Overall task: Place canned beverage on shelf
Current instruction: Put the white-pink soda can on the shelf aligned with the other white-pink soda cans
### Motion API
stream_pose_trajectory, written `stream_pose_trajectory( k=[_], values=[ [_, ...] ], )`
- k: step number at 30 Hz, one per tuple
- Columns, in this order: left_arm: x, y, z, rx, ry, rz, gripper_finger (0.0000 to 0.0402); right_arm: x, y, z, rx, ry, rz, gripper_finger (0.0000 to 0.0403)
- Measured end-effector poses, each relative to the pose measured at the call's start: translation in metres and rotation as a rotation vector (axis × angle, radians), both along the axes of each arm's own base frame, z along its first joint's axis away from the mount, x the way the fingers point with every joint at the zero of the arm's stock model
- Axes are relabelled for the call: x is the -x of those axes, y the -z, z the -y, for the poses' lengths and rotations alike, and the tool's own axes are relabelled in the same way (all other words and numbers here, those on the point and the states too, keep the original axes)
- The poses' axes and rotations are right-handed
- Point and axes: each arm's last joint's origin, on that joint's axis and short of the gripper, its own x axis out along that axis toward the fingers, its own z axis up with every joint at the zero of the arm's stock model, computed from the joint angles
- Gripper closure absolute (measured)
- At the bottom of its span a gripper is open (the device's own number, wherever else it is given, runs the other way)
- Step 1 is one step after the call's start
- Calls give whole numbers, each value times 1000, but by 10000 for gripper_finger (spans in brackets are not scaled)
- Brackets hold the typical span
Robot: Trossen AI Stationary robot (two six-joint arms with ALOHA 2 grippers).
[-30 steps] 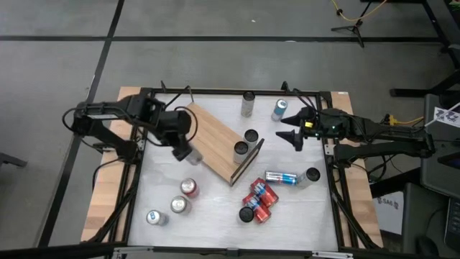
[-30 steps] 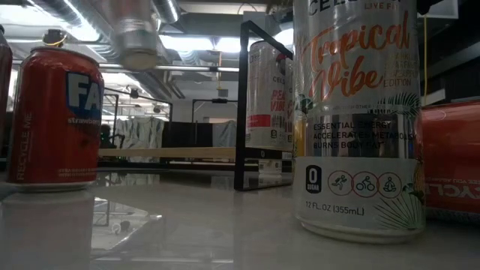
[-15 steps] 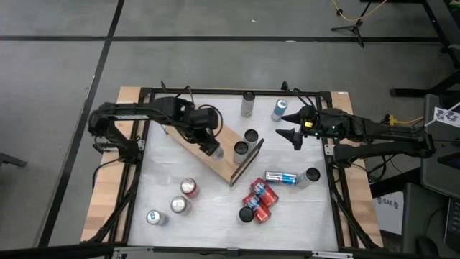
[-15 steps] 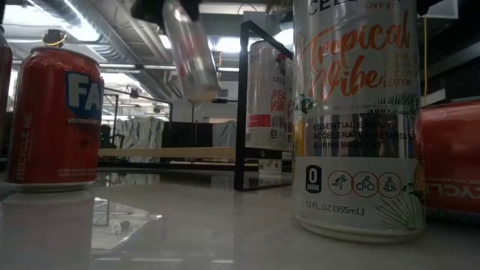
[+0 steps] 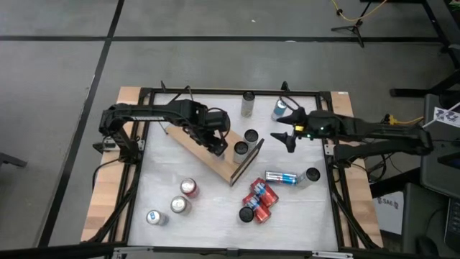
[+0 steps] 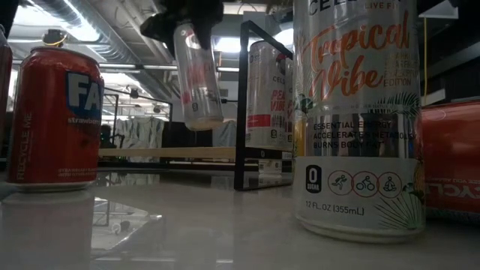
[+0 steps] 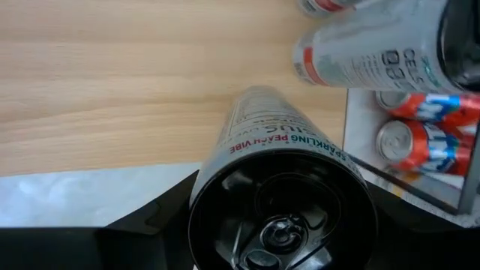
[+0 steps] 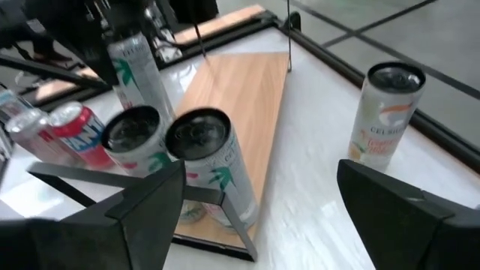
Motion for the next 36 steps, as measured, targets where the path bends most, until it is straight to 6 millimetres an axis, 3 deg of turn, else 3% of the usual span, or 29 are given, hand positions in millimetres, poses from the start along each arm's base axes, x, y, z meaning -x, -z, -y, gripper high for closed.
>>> stream_pose_trajectory(
  k=[8,22,36],
  values=[
    [4,3,-1,-43,-18,-64,163,-13,12,1,-6,-1,-68,61],
    [-6,24,-2,-39,-3,-168,161,-14,11,1,-5,-2,-56,61],
    [-8,24,-2,-39,-3,-149,119,-14,11,1,-5,-1,-56,61]
  ],
)
